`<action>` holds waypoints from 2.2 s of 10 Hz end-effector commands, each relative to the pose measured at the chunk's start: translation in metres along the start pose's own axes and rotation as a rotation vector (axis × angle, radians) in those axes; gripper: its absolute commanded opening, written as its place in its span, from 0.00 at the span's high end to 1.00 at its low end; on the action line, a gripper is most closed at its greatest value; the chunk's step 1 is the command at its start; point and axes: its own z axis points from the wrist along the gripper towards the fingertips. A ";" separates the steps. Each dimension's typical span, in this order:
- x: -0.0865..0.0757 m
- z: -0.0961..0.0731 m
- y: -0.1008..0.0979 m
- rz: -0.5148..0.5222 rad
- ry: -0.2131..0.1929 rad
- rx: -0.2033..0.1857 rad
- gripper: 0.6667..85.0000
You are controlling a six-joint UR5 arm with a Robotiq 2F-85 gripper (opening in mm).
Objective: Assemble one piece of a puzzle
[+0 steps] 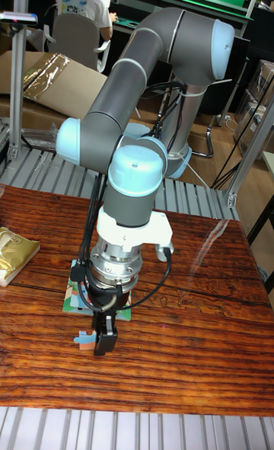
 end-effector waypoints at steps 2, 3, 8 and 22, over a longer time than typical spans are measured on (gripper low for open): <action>-0.002 0.005 0.000 -0.001 -0.018 0.006 0.31; -0.002 0.005 0.000 -0.001 -0.020 0.006 0.31; -0.003 0.009 0.008 0.055 -0.031 0.000 0.41; -0.005 -0.008 0.004 0.094 -0.012 -0.034 0.48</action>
